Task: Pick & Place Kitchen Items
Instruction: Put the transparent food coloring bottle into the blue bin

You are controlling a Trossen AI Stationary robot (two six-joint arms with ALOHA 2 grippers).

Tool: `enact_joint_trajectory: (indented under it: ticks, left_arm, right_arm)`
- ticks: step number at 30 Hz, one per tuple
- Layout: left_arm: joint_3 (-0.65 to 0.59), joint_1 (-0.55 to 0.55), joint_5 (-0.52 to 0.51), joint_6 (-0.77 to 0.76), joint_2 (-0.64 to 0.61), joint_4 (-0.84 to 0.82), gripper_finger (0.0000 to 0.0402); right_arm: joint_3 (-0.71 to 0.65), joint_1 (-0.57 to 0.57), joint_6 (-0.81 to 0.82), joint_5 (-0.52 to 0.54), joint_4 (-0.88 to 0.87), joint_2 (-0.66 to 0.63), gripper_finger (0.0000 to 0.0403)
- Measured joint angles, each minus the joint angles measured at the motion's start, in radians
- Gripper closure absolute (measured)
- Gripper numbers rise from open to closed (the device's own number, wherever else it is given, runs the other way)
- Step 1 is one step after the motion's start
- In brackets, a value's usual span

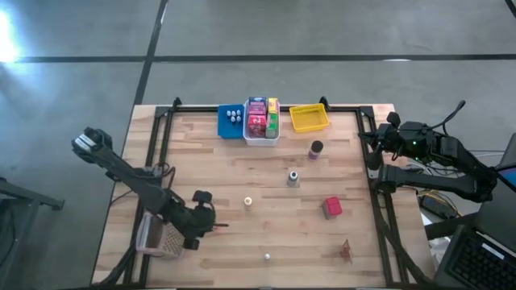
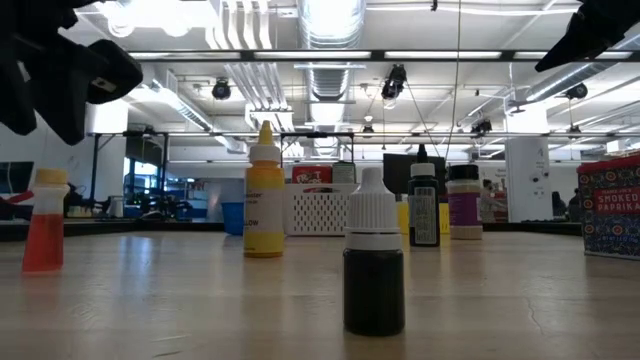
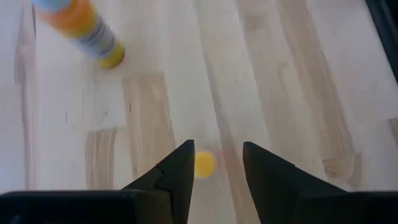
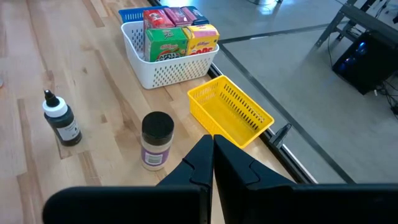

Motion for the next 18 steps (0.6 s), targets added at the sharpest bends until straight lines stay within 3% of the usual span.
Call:
enact_joint_trajectory:
  ticks: [8, 18]
  left_arm:
    - [0.004, 0.0, -0.01, -0.134, 0.003, -0.014, 0.0266]
    - [0.002, 0.003, -0.005, -0.197, 0.028, -0.067, 0.0266]
  right_arm:
    - [0.0, 0.0, 0.001, 0.0, 0.0, 0.0, 0.0394]
    - [0.0, 0.0, -0.001, 0.0, 0.0, 0.0, 0.0394]
